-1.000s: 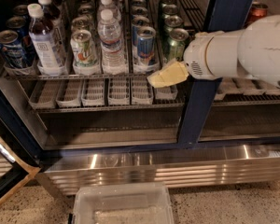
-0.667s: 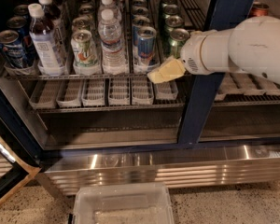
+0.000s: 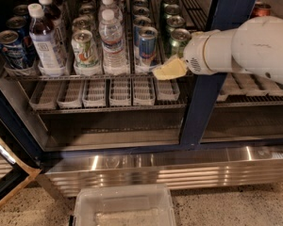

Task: Pick green can from top shelf of fridge

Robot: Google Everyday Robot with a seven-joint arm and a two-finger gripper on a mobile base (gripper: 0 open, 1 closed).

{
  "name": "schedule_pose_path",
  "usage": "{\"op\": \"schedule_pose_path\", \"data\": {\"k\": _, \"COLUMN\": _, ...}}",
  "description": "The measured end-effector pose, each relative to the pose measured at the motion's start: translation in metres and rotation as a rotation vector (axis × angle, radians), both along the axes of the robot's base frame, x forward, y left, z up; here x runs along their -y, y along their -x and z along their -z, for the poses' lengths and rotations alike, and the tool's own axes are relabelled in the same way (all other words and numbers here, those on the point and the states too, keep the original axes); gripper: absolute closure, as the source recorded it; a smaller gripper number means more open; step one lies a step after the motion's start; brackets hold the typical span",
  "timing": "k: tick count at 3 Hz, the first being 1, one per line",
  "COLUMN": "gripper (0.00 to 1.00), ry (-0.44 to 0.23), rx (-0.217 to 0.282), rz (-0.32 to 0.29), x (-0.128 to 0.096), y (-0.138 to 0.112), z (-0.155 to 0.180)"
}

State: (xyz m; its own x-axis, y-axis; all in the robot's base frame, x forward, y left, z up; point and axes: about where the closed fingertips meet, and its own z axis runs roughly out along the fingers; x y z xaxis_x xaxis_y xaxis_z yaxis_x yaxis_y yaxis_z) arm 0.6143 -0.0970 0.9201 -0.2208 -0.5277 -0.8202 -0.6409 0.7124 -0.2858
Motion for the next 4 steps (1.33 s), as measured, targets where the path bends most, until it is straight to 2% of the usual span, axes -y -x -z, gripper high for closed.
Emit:
{"op": "schedule_pose_path", "data": {"k": 1, "gripper": 0.42, "ry": 0.000, "rx": 0.000, "rz": 0.000, "x": 0.0000, "y": 0.0000, "z": 0.0000}}
{"op": "schedule_pose_path", "data": {"k": 2, "gripper": 0.48, "ry": 0.000, "rx": 0.000, "rz": 0.000, "x": 0.0000, "y": 0.0000, "z": 0.0000}}
{"op": "schedule_pose_path", "data": {"k": 3, "gripper": 0.30, "ry": 0.000, "rx": 0.000, "rz": 0.000, "x": -0.0001, "y": 0.0000, "z": 0.0000}}
{"op": "schedule_pose_path", "data": {"k": 4, "gripper": 0.16, "ry": 0.000, "rx": 0.000, "rz": 0.000, "x": -0.0001, "y": 0.0000, "z": -0.0001}}
